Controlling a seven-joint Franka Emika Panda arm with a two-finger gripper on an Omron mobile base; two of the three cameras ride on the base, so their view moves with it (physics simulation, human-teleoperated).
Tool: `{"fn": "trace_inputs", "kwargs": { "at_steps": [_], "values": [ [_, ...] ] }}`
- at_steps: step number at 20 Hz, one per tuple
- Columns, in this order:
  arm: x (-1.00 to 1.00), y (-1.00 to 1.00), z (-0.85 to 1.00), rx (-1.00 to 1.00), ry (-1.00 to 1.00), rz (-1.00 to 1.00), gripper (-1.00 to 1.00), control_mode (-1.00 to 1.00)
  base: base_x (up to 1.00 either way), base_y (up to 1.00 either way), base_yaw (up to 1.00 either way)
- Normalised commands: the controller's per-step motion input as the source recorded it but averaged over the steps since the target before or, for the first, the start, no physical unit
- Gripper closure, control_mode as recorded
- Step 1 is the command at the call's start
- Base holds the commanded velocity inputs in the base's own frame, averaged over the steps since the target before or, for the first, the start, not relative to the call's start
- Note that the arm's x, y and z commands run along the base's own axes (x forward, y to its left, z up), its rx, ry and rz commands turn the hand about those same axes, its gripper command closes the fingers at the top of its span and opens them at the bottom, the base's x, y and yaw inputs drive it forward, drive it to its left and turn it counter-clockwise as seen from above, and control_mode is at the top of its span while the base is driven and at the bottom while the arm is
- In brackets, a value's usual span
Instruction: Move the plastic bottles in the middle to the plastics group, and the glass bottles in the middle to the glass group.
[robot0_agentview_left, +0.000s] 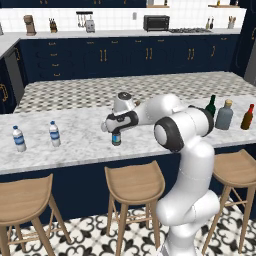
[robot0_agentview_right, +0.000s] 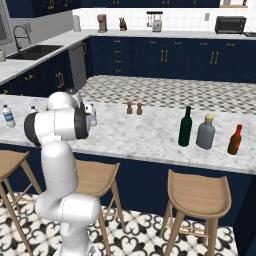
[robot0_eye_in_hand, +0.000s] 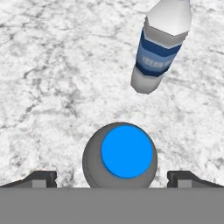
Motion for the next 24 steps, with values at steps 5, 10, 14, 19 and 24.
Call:
{"fn": "trace_inputs", "kwargs": {
  "at_steps": [5,10,14,19,24],
  "values": [
    [0.09,0.0,-0.1,0.0,0.0,0.0,-1.0,-1.0,0.0,0.0,0.0],
    [0.03,0.0,-0.01,0.0,0.0,0.0,-1.0,-1.0,0.0,0.0,0.0],
    [0.0,0.0,0.0,0.0,0.0,0.0,1.0,-1.0,0.0,0.0,0.0],
    [-0.01,0.0,0.0,0.0,0.0,0.0,1.0,-1.0,0.0,0.0,0.0],
    [-0.14,0.19,0.2,0.0,0.0,0.01,1.0,-1.0,0.0,0.0,0.0]
  ]
}}
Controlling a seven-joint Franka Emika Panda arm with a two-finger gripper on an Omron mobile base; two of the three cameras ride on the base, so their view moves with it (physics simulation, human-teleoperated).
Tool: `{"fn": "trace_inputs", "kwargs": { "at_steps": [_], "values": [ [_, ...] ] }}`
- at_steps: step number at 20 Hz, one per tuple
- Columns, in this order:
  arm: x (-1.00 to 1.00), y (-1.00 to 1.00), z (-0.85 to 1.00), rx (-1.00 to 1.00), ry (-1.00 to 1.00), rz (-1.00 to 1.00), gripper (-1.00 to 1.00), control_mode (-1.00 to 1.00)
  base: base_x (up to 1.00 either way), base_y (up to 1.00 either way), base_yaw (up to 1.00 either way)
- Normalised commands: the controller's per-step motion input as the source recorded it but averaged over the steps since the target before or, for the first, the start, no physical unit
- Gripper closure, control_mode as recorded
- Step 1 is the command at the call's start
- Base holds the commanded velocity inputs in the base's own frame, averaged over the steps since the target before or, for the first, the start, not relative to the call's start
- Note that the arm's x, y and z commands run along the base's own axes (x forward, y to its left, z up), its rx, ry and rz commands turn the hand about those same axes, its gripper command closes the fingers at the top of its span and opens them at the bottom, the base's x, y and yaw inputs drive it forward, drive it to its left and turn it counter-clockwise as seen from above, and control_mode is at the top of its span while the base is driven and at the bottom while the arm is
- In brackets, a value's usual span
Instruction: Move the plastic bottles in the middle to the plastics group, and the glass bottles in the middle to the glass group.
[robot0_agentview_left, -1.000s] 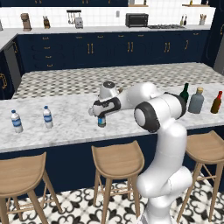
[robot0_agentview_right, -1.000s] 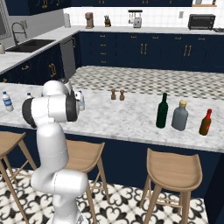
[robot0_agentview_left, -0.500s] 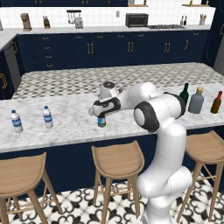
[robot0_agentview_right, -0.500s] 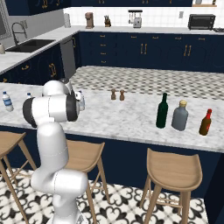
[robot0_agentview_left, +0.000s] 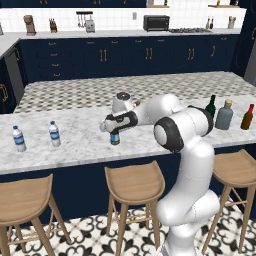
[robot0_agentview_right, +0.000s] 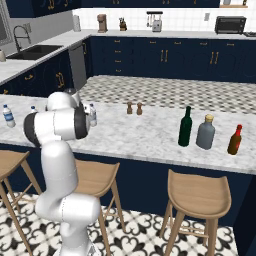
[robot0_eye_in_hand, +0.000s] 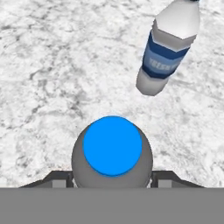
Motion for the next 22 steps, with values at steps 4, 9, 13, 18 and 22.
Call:
{"fn": "trace_inputs", "kwargs": {
  "at_steps": [4,9,13,18,22],
  "values": [
    [-0.09,0.68,0.41,0.01,-0.02,0.01,1.0,-1.0,0.0,0.0,0.0],
    [-0.02,0.86,0.28,0.01,0.02,0.09,1.0,-1.0,0.0,0.0,0.0],
    [0.0,0.87,0.15,0.03,0.06,0.14,1.0,-1.0,0.0,0.0,0.0],
    [0.04,0.7,0.01,0.02,0.07,0.14,1.0,-1.0,0.0,0.0,0.0],
    [0.02,0.38,0.0,0.0,0.0,0.08,1.0,-1.0,0.0,0.0,0.0]
  ]
}}
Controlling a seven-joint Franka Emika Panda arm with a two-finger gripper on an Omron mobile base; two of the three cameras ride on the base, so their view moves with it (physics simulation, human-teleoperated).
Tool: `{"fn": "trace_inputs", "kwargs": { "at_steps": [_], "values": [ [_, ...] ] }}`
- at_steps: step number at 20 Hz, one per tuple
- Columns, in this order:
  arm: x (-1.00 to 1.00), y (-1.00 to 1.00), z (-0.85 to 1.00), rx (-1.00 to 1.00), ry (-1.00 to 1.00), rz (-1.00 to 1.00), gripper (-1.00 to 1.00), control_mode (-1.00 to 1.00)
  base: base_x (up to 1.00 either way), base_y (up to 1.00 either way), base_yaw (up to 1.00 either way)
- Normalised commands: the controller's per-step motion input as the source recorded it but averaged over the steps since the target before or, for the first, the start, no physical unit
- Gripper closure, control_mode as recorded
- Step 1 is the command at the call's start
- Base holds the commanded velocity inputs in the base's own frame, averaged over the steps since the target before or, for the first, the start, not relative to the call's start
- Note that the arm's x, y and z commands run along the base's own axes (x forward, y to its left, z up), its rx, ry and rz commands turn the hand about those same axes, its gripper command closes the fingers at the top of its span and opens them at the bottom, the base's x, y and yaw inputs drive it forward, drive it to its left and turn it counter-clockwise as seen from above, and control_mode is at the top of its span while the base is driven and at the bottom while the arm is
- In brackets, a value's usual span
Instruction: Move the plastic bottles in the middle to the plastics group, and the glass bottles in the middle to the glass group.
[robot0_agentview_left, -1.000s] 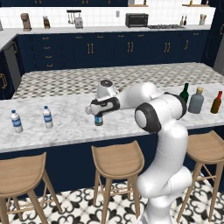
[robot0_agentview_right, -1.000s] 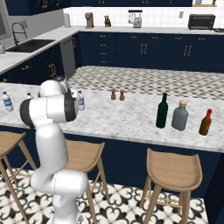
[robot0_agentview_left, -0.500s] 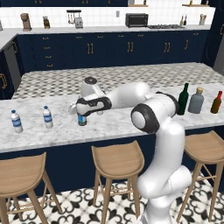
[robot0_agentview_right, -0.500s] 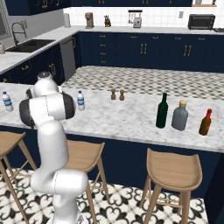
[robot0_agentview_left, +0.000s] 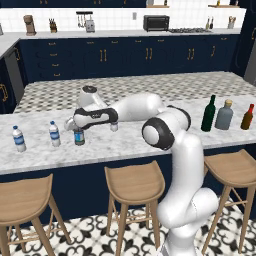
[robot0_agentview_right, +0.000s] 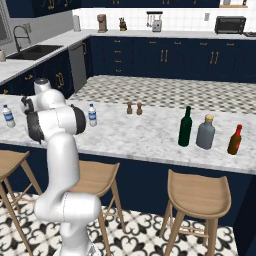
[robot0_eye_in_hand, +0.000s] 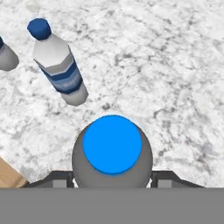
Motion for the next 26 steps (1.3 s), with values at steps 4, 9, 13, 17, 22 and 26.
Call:
{"fn": "trace_inputs", "kwargs": {
  "at_steps": [4,9,13,17,22,26],
  "values": [
    [0.0,0.16,0.0,0.0,0.0,0.03,1.0,-1.0,0.0,0.0,0.0],
    [0.0,0.31,-0.08,0.0,-0.01,0.04,1.0,-1.0,0.0,0.0,0.0],
    [0.1,0.06,-0.32,0.0,-0.04,0.0,1.0,-1.0,0.0,0.0,0.0],
    [0.24,0.0,-0.03,-0.03,0.0,0.0,1.0,-1.0,0.0,0.0,0.0],
    [0.29,0.05,-0.03,0.0,0.0,0.0,1.0,-1.0,0.0,0.0,0.0],
    [0.12,0.09,0.0,0.0,0.0,0.0,1.0,-1.0,0.0,0.0,0.0]
  ]
}}
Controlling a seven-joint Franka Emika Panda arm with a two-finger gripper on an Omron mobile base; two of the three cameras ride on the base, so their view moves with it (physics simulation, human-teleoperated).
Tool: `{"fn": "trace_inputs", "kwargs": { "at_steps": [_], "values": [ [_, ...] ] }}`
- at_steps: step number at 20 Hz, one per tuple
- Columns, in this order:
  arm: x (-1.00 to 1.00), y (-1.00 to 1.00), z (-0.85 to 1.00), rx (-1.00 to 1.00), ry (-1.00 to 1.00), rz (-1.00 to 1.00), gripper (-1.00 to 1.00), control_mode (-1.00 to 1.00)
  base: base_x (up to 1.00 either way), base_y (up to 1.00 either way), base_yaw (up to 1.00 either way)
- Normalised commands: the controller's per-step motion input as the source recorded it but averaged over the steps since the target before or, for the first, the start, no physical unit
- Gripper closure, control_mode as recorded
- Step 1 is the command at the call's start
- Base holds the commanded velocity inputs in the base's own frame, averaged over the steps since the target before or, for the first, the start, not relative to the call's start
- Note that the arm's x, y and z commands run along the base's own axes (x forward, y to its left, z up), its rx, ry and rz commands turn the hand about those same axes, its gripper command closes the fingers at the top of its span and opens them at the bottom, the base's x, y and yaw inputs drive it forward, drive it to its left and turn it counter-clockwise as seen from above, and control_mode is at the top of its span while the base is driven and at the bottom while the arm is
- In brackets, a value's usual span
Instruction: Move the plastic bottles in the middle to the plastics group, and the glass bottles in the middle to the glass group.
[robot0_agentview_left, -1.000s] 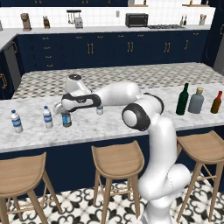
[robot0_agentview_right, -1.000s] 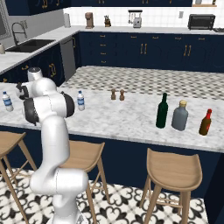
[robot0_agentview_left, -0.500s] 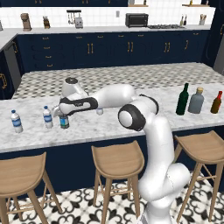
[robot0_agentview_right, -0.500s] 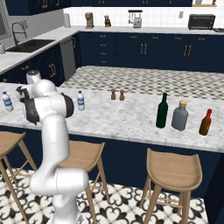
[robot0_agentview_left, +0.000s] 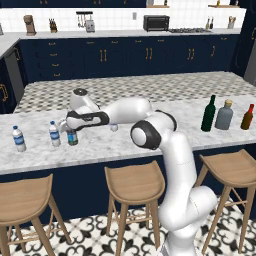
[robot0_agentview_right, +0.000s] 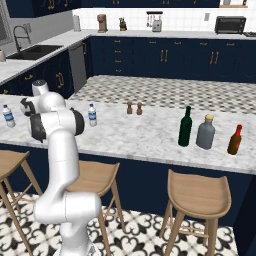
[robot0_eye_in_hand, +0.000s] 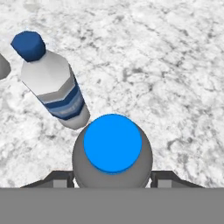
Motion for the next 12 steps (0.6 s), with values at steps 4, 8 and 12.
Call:
{"fn": "trace_inputs", "kwargs": {
  "at_steps": [4,8,12],
  "values": [
    [0.01,0.04,-0.19,0.0,0.0,0.0,1.0,-1.0,0.0,0.0,0.0],
    [0.0,0.01,-0.36,0.0,0.0,0.0,1.0,-1.0,0.0,0.0,0.0],
    [0.0,0.0,-0.28,0.0,0.0,0.0,1.0,-1.0,0.0,0.0,0.0]
  ]
}}
